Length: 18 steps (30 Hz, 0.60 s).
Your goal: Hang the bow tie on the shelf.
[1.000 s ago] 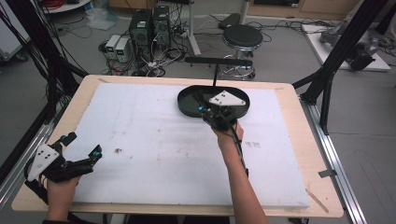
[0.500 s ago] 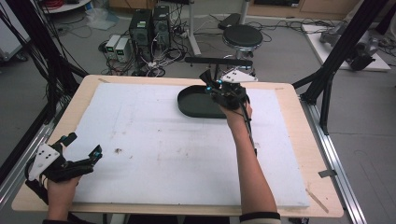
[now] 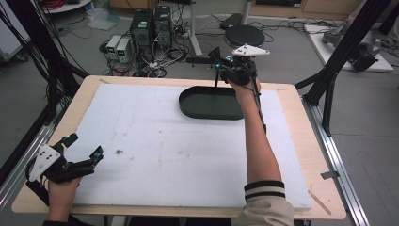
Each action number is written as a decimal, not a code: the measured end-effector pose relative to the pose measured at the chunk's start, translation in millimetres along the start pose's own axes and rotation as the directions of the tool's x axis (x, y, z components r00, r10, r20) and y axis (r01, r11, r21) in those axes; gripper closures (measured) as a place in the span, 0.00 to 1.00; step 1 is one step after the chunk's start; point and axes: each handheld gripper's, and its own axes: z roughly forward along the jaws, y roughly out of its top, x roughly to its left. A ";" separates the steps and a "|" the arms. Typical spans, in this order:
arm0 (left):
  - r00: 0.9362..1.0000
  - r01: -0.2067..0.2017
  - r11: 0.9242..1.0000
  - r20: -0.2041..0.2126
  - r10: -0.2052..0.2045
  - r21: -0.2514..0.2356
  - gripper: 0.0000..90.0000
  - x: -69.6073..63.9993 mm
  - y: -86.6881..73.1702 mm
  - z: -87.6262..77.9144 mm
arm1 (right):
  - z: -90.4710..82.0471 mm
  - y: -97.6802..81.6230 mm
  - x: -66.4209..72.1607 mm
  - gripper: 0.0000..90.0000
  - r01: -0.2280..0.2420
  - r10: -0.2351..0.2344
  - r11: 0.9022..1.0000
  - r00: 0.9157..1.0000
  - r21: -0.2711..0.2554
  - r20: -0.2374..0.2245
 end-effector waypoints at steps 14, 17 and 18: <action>1.000 -0.007 1.000 -0.004 0.007 0.013 0.02 -0.8 -1.1 1.7 | 11.1 -7.0 -31.9 0.83 -0.029 0.031 0.999 0.998 -0.031 0.060; 1.000 -0.007 1.000 -0.004 0.007 0.014 0.02 -0.1 -1.1 1.0 | 11.8 -9.7 -36.2 0.83 -0.029 0.032 0.999 0.996 -0.033 0.085; 1.000 -0.005 1.000 -0.005 0.005 0.013 0.02 0.0 -1.2 0.8 | 11.8 -10.7 -37.6 0.83 -0.029 0.031 0.999 0.995 -0.028 0.095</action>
